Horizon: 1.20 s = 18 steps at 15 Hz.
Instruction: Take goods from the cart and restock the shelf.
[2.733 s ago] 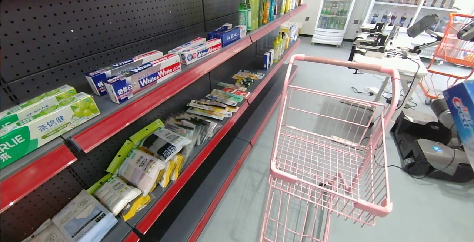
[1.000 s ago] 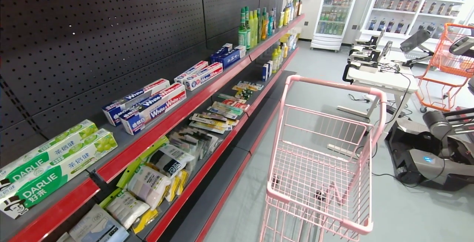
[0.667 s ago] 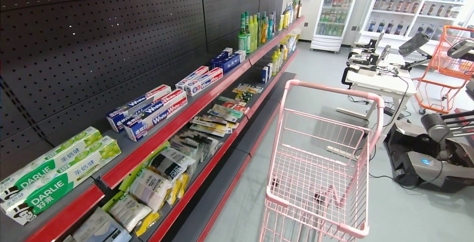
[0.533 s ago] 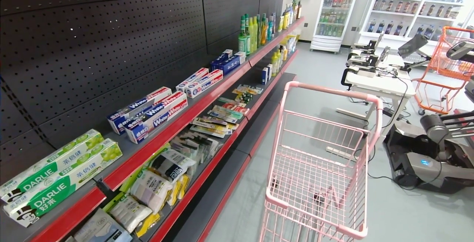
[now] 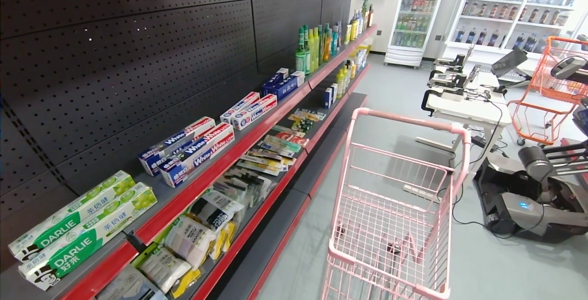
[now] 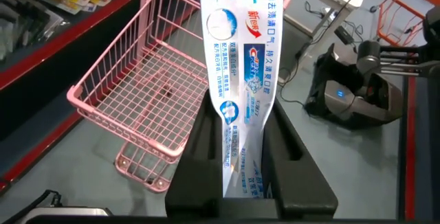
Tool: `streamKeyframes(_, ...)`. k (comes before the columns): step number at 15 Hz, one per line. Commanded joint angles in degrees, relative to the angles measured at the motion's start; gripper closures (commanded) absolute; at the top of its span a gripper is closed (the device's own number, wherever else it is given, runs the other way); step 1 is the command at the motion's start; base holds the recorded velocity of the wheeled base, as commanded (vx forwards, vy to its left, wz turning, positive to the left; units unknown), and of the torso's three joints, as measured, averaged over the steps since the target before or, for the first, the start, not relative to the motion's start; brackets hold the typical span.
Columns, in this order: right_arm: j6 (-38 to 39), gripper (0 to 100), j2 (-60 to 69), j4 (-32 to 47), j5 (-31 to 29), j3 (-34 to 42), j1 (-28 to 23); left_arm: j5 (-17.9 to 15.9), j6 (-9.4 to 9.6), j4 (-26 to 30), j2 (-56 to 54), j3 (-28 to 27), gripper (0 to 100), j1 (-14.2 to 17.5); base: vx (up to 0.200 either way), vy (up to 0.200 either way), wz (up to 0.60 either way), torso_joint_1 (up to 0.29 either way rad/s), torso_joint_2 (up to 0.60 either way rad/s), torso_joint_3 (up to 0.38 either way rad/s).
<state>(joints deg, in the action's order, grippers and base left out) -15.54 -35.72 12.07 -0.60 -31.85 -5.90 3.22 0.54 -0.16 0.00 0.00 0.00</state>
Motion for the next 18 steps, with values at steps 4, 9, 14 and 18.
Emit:
streamKeyframes(4, -1.60, 100, -0.93, -0.20, -0.11, 0.21, -0.08, 0.03, -0.01, -0.02, 0.00, 0.00, 0, 0.00, 0.000, 0.000, 0.00, 0.039, -0.09, -0.039)
streamKeyframes(9, -1.60, 100, -2.25, -0.38, -0.02, -0.14, -0.25, 0.03, -0.01, -0.02, 0.00, 0.00, 0, 0.00, 0.000, 0.000, 0.60, 0.006, 0.00, -0.001)
streamKeyframes(14, -1.60, 100, -2.60, -0.47, -0.02, -0.14, -0.25, 0.03, -0.01, -0.02, 0.00, 0.00, 0, 0.00, 0.000, 0.000, 0.60, 0.005, 0.00, 0.000)
streamKeyframes(18, -1.60, 100, -2.60, -0.47, 0.07, 0.21, -0.25, 0.03, -0.01, -0.02, 0.00, 0.00, 0, 0.00, 0.000, 0.000, 0.60, 0.004, 0.00, 0.002)
